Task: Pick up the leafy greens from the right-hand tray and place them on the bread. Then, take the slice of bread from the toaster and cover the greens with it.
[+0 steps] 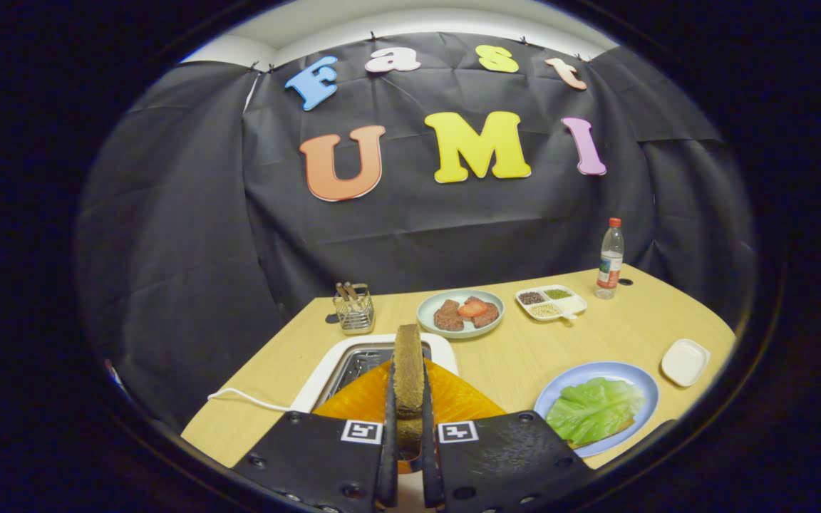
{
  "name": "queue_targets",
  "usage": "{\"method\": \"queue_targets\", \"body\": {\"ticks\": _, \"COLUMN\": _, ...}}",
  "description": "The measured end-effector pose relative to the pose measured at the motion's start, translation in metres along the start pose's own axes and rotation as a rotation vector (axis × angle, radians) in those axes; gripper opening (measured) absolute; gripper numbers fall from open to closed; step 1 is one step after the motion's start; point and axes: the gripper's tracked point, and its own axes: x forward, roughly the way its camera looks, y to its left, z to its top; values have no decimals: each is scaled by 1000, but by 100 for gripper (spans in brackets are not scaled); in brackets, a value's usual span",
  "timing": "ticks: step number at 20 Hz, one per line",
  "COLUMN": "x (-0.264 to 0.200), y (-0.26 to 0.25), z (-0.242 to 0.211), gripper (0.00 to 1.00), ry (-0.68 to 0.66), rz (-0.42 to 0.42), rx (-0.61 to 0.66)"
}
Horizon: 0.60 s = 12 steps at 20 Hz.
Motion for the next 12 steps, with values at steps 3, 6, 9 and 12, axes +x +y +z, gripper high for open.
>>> {"method": "queue_targets", "body": {"ticks": 3, "x": -12, "y": 2, "z": 15, "gripper": 6, "ry": -66, "rz": 36, "rx": -1}}
{"method": "queue_targets", "body": {"ticks": 6, "x": -35, "y": 2, "z": 40, "gripper": 6, "ry": -156, "rz": 85, "rx": 49}}
{"method": "queue_targets", "body": {"ticks": 9, "x": -66, "y": 2, "z": 69, "gripper": 6, "ry": -235, "rz": 145, "rx": 100}}
{"method": "queue_targets", "body": {"ticks": 12, "x": -89, "y": -2, "z": 87, "gripper": 5, "ry": -270, "rz": 192, "rx": 121}}
